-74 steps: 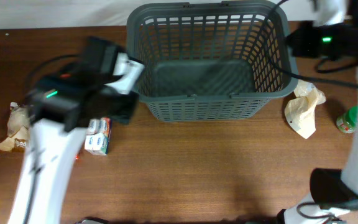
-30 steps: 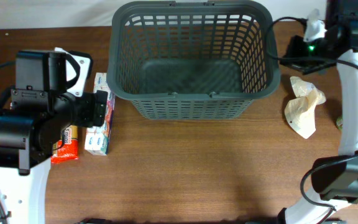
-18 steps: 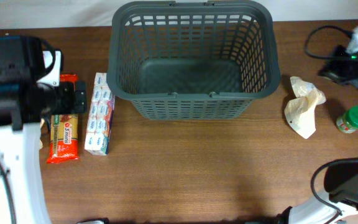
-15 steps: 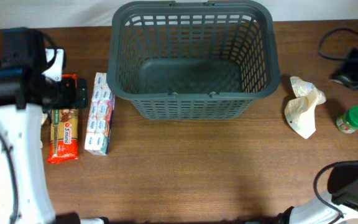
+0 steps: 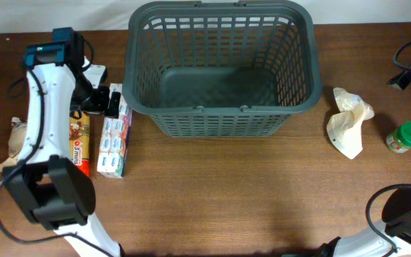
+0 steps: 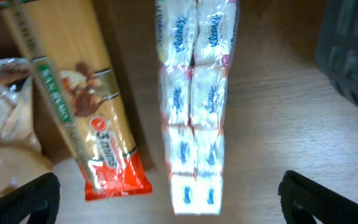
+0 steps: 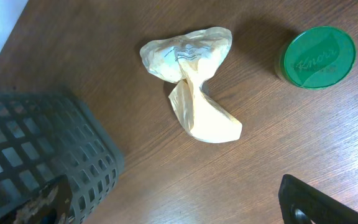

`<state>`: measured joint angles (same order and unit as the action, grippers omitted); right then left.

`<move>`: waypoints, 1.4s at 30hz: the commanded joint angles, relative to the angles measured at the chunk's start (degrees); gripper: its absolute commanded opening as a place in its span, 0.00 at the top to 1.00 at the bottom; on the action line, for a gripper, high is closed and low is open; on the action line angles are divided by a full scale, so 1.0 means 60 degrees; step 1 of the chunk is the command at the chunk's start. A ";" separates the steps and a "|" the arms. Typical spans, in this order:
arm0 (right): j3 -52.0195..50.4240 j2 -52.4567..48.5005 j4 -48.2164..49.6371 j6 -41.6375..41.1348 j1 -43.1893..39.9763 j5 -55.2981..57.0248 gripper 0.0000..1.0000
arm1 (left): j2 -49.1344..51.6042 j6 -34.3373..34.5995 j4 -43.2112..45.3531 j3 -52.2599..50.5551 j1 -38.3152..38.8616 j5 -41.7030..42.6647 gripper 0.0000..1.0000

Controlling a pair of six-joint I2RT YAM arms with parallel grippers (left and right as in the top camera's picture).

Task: Pack container
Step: 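Lower the left gripper onto the white tissue pack stack and grasp it, then carry the tissue packs into the basket and release them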

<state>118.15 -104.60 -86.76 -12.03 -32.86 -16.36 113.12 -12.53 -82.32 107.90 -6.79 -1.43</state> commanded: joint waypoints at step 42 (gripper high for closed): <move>-0.0033 0.0262 0.0004 -0.0084 -0.0029 0.0087 0.01 | 0.3417 -0.0266 -0.2401 0.6663 -0.0310 0.0856 0.98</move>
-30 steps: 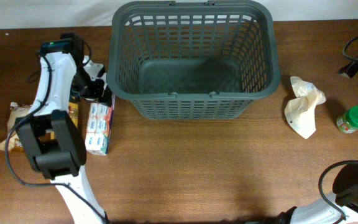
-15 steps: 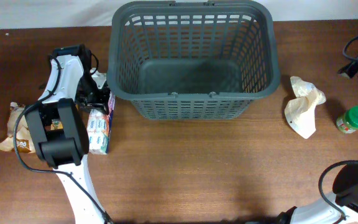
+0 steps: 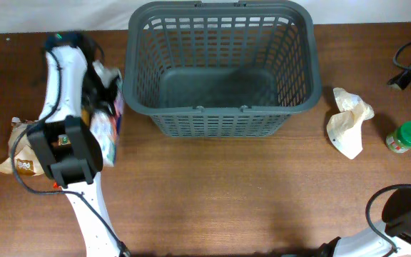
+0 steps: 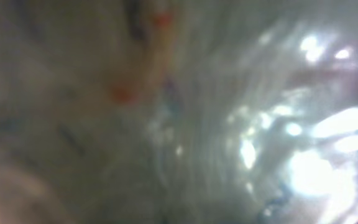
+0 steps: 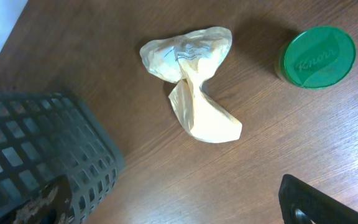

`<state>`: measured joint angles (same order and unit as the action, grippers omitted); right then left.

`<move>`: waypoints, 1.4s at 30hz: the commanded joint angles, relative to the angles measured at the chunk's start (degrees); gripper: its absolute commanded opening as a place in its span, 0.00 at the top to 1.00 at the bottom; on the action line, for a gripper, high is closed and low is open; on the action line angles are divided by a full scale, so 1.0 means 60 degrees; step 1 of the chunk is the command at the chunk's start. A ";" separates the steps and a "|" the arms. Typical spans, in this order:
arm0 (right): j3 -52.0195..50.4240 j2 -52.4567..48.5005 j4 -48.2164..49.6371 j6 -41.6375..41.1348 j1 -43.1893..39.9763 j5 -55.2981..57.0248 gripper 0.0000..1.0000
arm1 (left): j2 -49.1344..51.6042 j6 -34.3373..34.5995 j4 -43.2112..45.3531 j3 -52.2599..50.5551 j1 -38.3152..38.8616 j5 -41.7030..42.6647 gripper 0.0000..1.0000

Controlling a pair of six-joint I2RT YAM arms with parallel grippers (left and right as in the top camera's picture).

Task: Pack container
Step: 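Carry the tissue packs into the basket and release them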

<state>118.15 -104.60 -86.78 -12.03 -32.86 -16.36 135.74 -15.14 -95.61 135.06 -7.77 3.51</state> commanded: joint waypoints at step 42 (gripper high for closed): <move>-0.0033 0.0262 0.0007 -0.0084 -0.0029 0.0087 0.01 | 0.0943 -0.8776 0.4014 0.3435 0.5606 -0.1967 0.98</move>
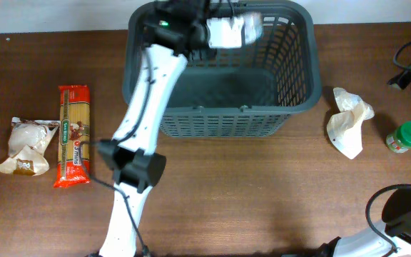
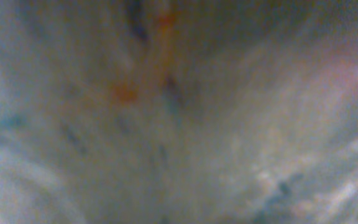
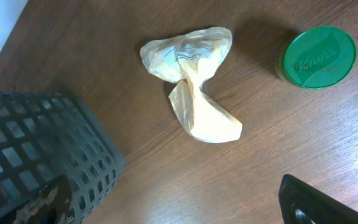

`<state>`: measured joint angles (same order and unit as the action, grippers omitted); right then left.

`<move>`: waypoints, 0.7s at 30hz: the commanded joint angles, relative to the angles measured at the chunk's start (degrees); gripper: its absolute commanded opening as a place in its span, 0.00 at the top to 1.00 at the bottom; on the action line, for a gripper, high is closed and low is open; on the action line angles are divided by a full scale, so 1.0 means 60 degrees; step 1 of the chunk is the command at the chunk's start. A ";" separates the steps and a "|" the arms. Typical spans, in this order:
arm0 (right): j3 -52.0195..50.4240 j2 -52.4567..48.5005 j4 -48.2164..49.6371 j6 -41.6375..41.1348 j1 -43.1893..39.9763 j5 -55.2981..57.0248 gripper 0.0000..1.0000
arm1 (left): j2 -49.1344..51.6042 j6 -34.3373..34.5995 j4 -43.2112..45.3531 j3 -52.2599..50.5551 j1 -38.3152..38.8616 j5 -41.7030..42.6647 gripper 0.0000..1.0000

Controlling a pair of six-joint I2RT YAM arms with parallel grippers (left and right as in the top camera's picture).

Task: Pack container
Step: 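Carry the tissue packs into the basket and release them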

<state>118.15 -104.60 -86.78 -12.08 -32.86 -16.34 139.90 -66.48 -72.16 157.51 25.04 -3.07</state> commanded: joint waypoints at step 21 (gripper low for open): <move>-0.0033 0.0262 0.0007 -0.0076 -0.0029 0.0084 0.01 | -0.2681 0.6441 0.0106 -0.0200 -0.0069 -0.1395 0.01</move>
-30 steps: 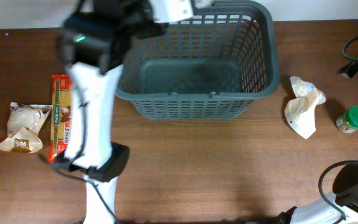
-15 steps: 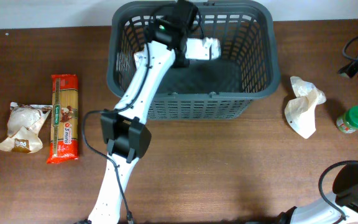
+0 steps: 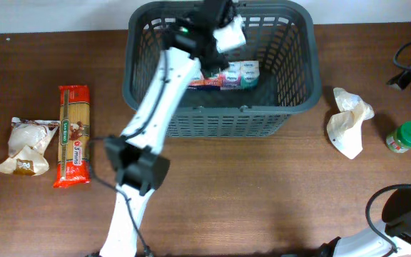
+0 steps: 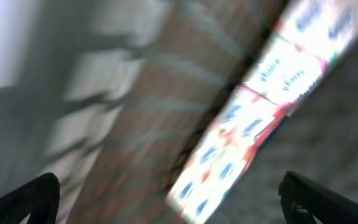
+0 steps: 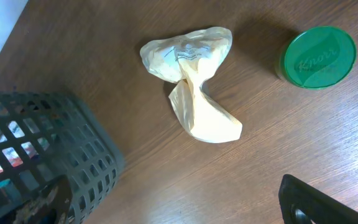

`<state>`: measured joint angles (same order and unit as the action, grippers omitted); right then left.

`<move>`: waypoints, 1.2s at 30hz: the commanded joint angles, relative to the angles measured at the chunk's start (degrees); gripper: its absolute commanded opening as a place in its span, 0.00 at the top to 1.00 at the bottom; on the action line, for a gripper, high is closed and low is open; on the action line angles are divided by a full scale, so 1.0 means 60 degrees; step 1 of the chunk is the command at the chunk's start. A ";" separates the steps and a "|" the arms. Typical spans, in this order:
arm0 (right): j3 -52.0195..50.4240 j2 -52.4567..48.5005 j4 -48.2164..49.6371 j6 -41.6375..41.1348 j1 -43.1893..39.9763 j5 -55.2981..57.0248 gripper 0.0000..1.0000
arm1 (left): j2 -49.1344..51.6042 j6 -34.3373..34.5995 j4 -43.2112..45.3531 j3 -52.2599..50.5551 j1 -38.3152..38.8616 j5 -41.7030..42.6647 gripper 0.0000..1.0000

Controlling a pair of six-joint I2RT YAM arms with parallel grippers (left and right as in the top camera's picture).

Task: Pack container
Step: 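Carry the tissue packs into the basket and release them, then grasp the red spaghetti package with the left gripper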

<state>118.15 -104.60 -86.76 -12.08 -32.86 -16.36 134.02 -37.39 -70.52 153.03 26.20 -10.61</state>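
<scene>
The dark grey basket (image 3: 291, 107) stands at the back middle of the table. A long pack of Kleenex tissues (image 3: 232, 75) lies on its floor; the left wrist view shows the tissue pack (image 4: 260, 112) blurred below the camera. My left gripper (image 3: 227, 36) hangs open over the basket's back part, with nothing between its fingers (image 4: 23, 199). My right gripper (image 5: 173, 205) is open above bare table between the basket and a crumpled beige bag (image 5: 191, 87).
A spaghetti pack (image 3: 73, 135) and a bag with something white inside (image 3: 26, 145) lie at the far left. Right of the basket are the beige bag (image 3: 348, 121) and a green-lidded jar (image 3: 405, 137). Cables run along the right edge.
The left gripper held the tissue pack above the basket's back rim. Now it is open, and the pack lies on the basket floor. The right arm has not moved.
My left gripper was open over the tissue pack, which lay beside the spaghetti at the left. Then it was shut on the pack there, then holding it above the basket. Now the pack lies inside the basket, let go.
</scene>
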 commanded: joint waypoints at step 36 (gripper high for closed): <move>-0.0033 0.0262 0.0004 -0.0073 -0.0029 0.0087 0.01 | 0.0514 0.5187 -0.3147 -0.3585 -0.7552 0.1009 0.01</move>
<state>118.15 -104.60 -86.76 -12.05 -32.86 -16.34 134.76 -5.13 -90.56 134.34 -18.52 -5.10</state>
